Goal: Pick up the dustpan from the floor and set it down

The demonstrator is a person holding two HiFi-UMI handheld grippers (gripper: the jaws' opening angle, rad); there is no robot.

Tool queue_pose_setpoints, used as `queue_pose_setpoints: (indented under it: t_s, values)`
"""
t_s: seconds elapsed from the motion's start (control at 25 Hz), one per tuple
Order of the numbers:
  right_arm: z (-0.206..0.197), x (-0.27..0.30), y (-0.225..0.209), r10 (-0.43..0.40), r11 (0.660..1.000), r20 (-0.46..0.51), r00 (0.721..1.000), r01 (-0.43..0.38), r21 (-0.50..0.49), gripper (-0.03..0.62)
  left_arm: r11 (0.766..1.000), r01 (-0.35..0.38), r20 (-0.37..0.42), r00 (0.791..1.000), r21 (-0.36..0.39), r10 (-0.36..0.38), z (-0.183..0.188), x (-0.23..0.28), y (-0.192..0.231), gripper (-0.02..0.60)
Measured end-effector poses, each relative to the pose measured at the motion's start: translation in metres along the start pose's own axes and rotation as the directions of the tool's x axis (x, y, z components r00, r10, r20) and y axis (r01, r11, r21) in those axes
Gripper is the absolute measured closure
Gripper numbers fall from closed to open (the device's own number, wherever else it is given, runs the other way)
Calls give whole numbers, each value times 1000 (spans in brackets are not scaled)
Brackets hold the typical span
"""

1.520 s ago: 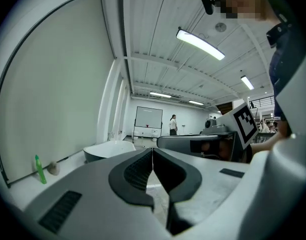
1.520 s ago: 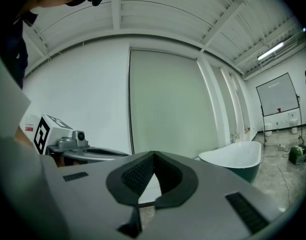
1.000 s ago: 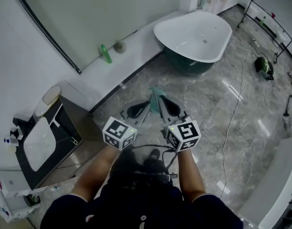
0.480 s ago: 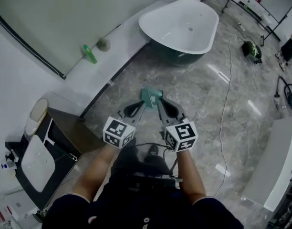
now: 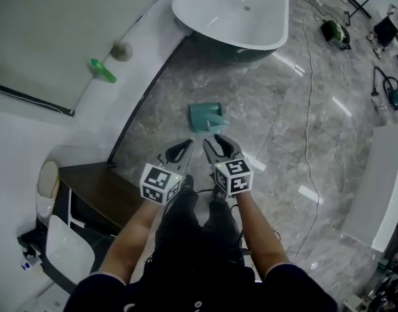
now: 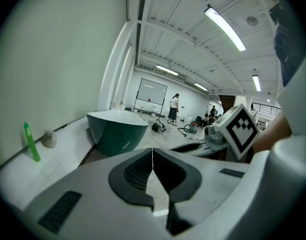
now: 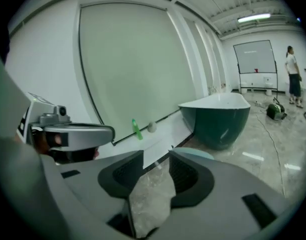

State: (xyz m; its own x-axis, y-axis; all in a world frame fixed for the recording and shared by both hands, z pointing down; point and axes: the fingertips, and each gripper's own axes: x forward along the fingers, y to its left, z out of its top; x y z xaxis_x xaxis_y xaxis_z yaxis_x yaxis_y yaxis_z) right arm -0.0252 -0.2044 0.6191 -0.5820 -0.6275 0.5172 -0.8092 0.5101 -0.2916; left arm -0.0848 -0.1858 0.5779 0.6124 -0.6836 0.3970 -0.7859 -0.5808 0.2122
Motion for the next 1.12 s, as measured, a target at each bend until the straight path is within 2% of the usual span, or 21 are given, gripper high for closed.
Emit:
queue_pose_setpoints:
  t_s: [0.08, 0.2, 0.36, 0.56, 0.84, 0.88, 0.96, 1.12]
  values:
    - [-21, 31, -12, -48, 998, -28, 998, 49, 40, 410, 1000, 9, -17, 1000, -9, -9, -9, 2, 13, 568]
    - [-44, 69, -30, -112, 991, -81, 990, 118, 65, 361, 1000, 15, -35, 999, -27, -16, -21, 5, 28, 568]
    - [-64, 110, -51, -194, 977, -102, 976, 202, 73, 352, 999, 21, -51, 998, -45, -23, -33, 8, 45, 568]
    - [-64, 143, -74, -303, 951, -35, 952, 305, 58, 352, 997, 21, -48, 999, -71, -25, -39, 15, 61, 568]
    - [-45, 162, -88, -361, 932, 79, 929, 361, 13, 353, 995, 23, -52, 998, -101, -29, -46, 18, 66, 568]
    - [-42, 161, -89, -375, 926, 84, 923, 377, -6, 379, 994, 25, -56, 998, -105, -31, -48, 18, 66, 568]
    - [-40, 157, -95, -408, 910, 86, 909, 412, -39, 490, 993, 27, -64, 997, -112, -34, -52, 18, 66, 568]
    - [-36, 151, -103, -410, 907, 85, 908, 416, -61, 502, 993, 35, -67, 997, -116, -42, -51, 20, 63, 568]
